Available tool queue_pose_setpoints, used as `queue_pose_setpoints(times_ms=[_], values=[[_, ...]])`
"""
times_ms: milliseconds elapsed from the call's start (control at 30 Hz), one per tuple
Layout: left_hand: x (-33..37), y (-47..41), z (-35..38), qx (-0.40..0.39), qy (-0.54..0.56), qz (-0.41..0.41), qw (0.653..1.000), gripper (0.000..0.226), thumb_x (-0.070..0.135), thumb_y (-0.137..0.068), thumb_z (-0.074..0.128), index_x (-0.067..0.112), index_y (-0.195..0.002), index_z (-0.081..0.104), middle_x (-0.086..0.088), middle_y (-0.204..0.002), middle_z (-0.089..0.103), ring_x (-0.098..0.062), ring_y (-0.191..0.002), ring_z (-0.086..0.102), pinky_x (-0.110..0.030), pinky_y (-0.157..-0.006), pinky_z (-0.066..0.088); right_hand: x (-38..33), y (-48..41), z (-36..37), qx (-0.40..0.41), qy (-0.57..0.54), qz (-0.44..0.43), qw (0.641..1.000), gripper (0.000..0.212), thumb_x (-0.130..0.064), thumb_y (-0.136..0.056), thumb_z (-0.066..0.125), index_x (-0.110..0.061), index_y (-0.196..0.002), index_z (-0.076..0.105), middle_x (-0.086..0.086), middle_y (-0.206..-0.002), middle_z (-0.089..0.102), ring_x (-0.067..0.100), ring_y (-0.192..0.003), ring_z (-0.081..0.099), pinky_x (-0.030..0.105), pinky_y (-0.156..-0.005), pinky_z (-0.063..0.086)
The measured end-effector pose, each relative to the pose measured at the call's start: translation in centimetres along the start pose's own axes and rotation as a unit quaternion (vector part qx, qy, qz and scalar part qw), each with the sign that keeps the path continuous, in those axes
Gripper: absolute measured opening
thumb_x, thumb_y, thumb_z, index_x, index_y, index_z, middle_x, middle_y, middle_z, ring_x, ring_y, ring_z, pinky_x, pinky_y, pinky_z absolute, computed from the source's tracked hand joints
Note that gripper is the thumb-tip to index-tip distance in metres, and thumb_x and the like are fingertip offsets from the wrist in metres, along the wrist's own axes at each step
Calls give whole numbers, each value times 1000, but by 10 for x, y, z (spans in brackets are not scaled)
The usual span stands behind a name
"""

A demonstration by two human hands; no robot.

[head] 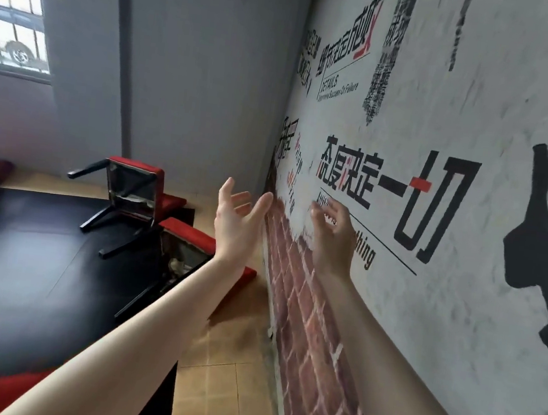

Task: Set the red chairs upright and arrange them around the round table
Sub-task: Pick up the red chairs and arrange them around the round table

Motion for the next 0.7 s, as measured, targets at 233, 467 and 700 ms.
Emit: queue_pose_setpoints(times_ms=[233, 467, 700], values=[[-54, -103, 28, 25, -6, -12, 1000, 73, 42, -86, 70, 24, -148, 35, 10, -117, 55, -2, -103, 56, -12, -74, 40, 48, -99, 60, -30, -13, 2, 999, 61, -56, -87, 53, -19, -136, 50, -6, -127, 59, -12, -88, 52, 10, -69, 38], [-107, -209, 61, 50, -22, -17, 998, 72, 46, -85, 70, 27, -146, 38, 21, -108, 54, 2, -101, 56, -12, -72, 39, 101, -203, 130, -58, -27, -1, 998, 49, -46, -95, 57, -18, -134, 51, -1, -129, 60, -4, -91, 58, 15, -71, 45], [-157, -343, 110, 78, -33, -15, 996, 65, 41, -88, 69, 23, -144, 42, 13, -114, 56, 2, -97, 57, -8, -67, 38, 159, -334, 204, -92, -32, -4, 995, 56, -56, -89, 54, -23, -134, 51, -7, -126, 59, -10, -89, 55, 8, -68, 39]])
Point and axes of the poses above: each hand's wrist, its own y-axis away from the middle knuckle, its own z-axis out of the palm, x = y × z, the point moved 10 cm from there along -y, towards the middle knuckle
